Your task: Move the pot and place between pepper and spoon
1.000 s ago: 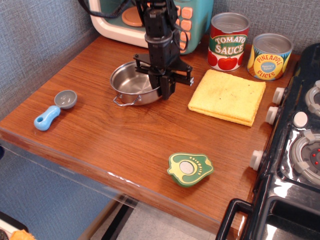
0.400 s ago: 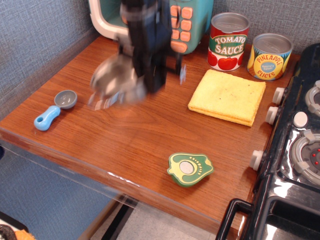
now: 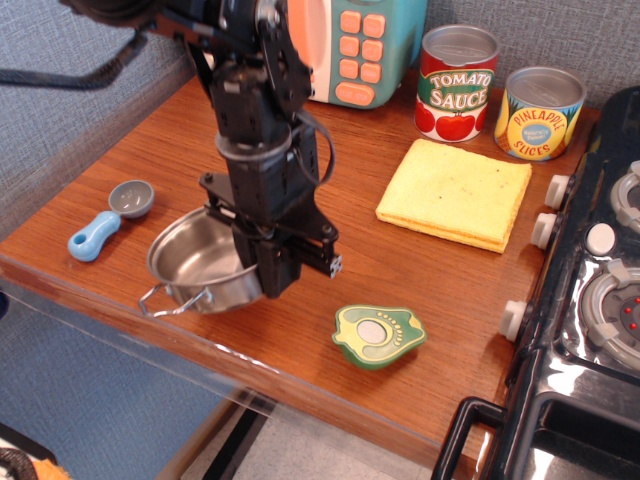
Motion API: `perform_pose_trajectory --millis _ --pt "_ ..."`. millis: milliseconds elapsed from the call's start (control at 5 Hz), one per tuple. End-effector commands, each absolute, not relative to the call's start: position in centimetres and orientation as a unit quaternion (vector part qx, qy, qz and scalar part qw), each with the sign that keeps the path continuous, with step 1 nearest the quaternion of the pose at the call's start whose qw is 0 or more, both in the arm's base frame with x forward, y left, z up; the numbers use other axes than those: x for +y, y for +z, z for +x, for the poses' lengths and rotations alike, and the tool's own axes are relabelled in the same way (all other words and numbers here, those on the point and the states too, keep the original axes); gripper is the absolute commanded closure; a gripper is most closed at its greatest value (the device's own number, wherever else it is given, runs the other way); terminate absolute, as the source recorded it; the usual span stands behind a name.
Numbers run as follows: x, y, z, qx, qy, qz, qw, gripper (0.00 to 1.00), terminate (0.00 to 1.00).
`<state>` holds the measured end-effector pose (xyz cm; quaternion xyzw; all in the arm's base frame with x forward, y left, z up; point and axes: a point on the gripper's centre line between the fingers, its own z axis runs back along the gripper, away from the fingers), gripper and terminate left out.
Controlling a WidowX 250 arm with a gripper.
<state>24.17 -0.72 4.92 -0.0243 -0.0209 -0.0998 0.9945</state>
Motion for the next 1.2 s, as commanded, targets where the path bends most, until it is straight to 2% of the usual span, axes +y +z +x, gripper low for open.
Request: perform_pose_trajectory --millis 0,200,400,600,800,1000 --pt "2.0 4.0 25.1 -0.016 -0.063 0.009 0.998 1.0 0.0" --pt "2.7 3.1 25.2 -0.005 -0.046 0.018 0.999 1.0 0.0" --pt "2.1 3.5 24.9 -0.011 -0.051 0.013 0.999 0.0 0.0" --pt "1.1 5.8 24.7 -0.039 -0.077 0.0 0.996 0.0 0.0" --pt "0.4 9.9 24.2 -0.081 -0.125 -0.023 0.989 0.0 0.0" --pt "0.6 11.8 23.5 -0.098 -0.13 -0.03 0.986 0.0 0.0"
